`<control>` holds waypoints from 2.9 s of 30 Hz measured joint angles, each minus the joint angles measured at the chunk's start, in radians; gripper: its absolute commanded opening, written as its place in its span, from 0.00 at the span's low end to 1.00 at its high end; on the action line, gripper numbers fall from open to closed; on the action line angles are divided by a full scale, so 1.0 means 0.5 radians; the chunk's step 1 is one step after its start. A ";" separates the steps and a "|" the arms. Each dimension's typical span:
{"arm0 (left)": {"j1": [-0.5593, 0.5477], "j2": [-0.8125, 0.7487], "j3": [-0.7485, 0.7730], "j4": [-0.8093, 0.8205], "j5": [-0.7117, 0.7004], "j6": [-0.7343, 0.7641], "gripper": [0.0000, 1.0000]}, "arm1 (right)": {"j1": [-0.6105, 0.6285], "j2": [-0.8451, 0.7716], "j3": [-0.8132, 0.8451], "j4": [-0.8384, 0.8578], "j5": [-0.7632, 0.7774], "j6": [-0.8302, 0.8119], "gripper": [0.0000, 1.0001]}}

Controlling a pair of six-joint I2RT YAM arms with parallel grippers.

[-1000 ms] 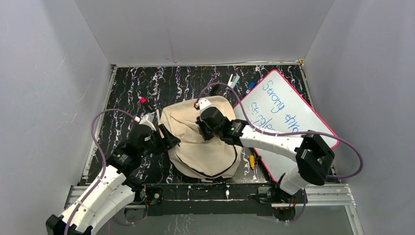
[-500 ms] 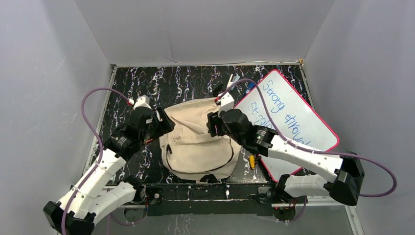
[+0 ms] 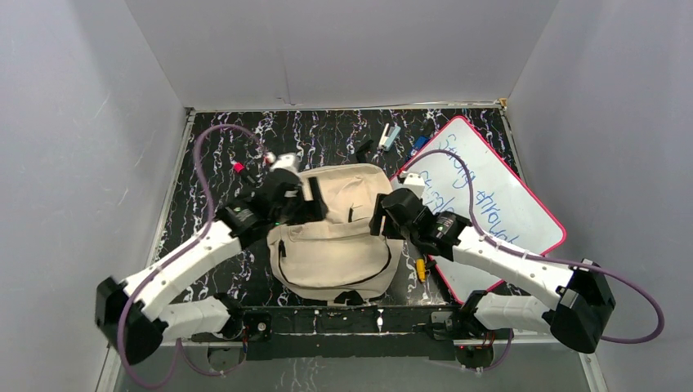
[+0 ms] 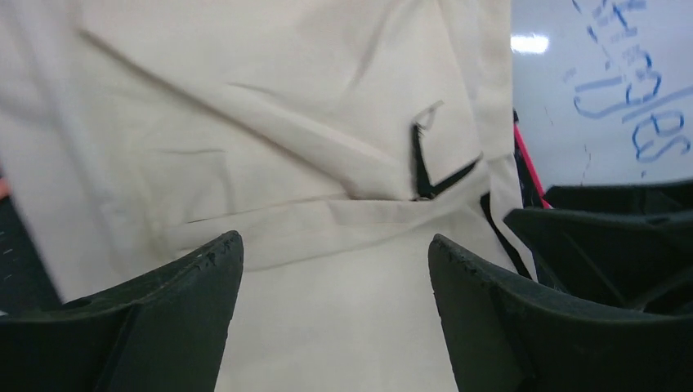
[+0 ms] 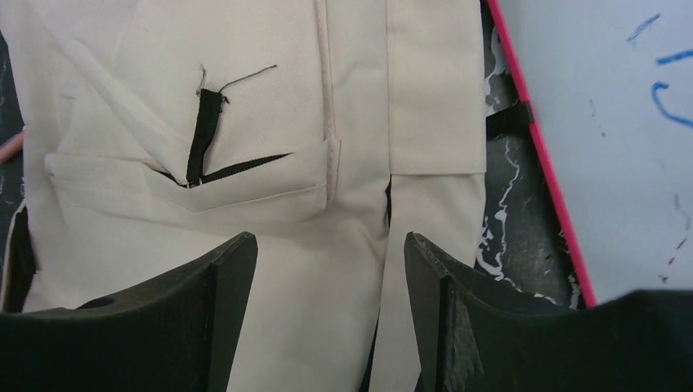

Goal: Pack the student bag
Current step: Unzip the student bag at the center of the board.

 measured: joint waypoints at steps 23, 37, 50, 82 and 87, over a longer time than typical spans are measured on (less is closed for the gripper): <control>-0.433 0.980 0.453 0.349 -0.074 0.264 0.60 | -0.343 -0.127 -0.384 0.284 -0.446 0.786 0.74; -0.433 1.133 0.456 0.404 -0.038 0.290 0.50 | -0.371 -0.144 -0.407 0.325 -0.481 0.789 0.75; -0.433 1.246 0.456 0.391 -0.010 0.349 0.21 | -0.372 -0.150 -0.409 0.325 -0.482 0.786 0.75; -0.443 0.727 0.226 0.341 -0.351 0.370 0.00 | -0.383 0.151 -0.350 0.562 -0.705 0.838 0.69; -0.443 0.727 0.226 0.353 -0.358 0.366 0.00 | -0.383 0.128 -0.336 0.610 -0.712 0.795 0.59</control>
